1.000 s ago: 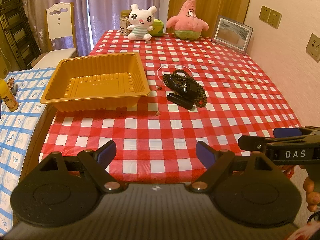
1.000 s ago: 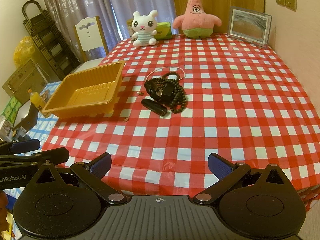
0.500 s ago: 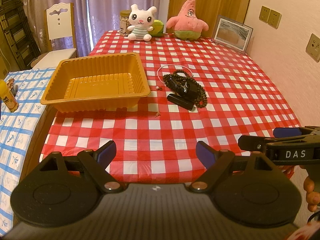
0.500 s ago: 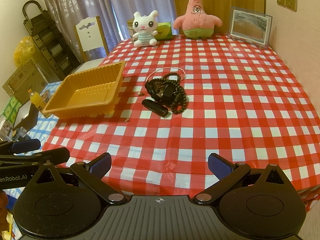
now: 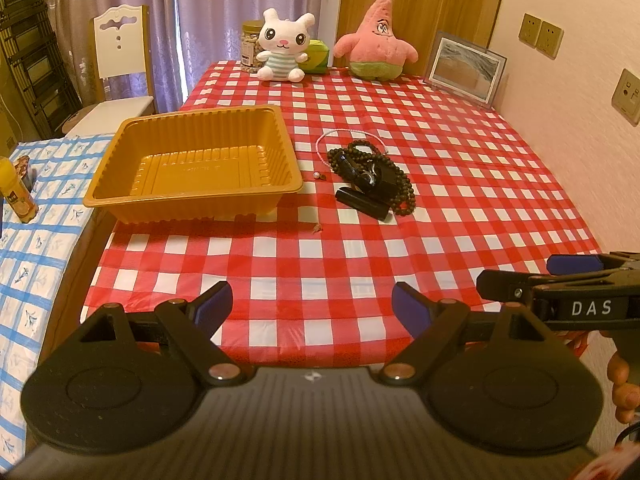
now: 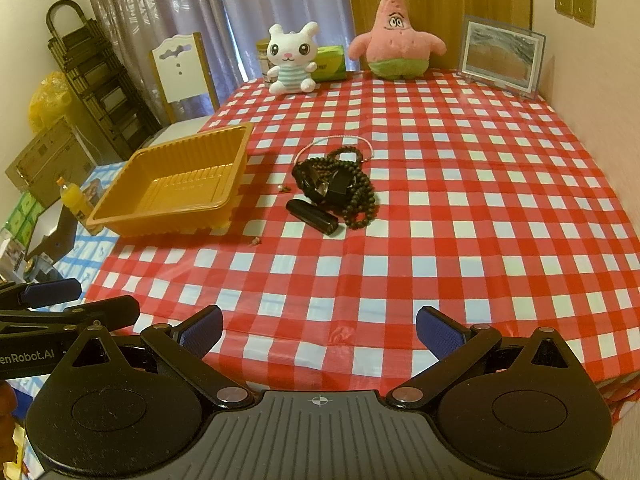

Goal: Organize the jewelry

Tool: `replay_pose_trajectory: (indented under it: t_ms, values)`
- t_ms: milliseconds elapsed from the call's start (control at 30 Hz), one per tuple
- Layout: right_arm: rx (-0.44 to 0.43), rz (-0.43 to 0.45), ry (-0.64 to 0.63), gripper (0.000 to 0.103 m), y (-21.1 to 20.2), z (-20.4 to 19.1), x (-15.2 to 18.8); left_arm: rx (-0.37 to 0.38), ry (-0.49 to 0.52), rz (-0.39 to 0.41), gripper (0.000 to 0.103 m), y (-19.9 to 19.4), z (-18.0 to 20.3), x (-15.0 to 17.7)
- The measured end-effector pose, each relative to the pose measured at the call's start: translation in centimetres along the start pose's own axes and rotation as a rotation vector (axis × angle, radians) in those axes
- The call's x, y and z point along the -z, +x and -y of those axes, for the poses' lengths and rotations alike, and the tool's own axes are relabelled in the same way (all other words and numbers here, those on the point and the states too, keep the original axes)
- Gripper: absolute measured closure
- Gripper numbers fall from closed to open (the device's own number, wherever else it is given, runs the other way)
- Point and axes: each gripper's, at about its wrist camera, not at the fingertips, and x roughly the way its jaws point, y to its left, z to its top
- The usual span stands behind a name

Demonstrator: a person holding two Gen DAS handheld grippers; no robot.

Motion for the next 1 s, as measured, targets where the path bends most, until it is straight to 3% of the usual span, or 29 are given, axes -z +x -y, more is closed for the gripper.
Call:
replay_pose_trajectory:
  t_ms: [1000]
  values:
    - [0.001,0.002,-0.001,0.001,0.14,-0.3,-0.02,0.001,-0.002,0.0,0.017,0.14,-0.35,0.24]
